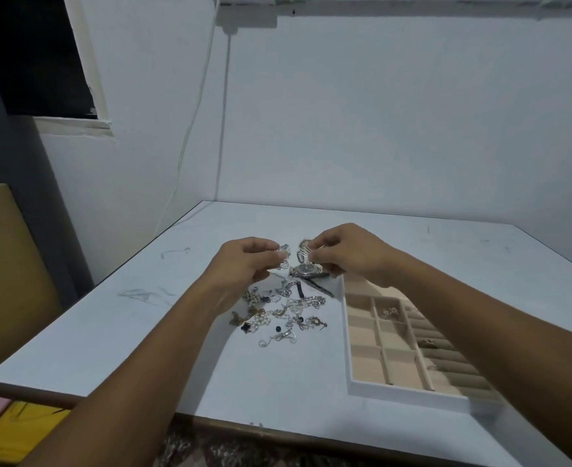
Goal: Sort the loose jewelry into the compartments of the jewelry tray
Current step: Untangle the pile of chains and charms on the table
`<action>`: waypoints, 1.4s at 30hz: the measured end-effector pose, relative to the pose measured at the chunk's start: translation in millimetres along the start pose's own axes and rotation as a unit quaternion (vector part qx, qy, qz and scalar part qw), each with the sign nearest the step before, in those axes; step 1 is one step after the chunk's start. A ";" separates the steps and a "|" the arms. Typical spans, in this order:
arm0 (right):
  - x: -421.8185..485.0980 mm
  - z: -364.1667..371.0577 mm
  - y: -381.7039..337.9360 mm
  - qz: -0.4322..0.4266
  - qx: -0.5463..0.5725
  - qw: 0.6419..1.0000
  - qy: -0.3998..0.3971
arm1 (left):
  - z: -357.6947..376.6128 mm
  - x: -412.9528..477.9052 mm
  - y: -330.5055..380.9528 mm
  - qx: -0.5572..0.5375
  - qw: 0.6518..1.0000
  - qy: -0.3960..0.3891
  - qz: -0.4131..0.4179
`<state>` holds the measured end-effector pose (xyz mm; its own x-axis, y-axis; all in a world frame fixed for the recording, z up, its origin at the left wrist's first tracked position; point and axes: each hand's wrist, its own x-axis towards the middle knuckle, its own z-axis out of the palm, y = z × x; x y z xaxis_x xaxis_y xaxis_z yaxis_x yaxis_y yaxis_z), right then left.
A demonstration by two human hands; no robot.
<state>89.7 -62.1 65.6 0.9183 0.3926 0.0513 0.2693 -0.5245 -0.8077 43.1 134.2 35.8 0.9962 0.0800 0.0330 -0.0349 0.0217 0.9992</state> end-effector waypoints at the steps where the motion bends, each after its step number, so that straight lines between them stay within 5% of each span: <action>1: -8.4 -4.5 2.1 0.000 -0.004 1.000 -0.002 | 4.4 -3.1 0.1 -0.004 1.000 -0.009 -0.001; 14: -62.0 -36.8 44.1 0.016 -0.165 0.986 -0.002 | 64.7 -24.3 -13.9 0.126 0.990 -0.052 0.020; 26: -59.6 -27.3 46.8 -0.045 -0.304 0.951 -0.039 | 56.2 -19.8 -7.1 0.146 0.988 -0.037 0.030; 42: -44.9 -20.9 37.8 -0.014 -0.368 0.927 -0.077 | 52.9 -13.6 13.5 0.145 0.988 -0.011 0.057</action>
<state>64.7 -115.3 45.0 0.8707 0.4877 -0.0641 0.4697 -0.8630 -0.1858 33.2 80.7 50.2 0.9886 0.0441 0.1439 -0.1266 -0.2734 0.9535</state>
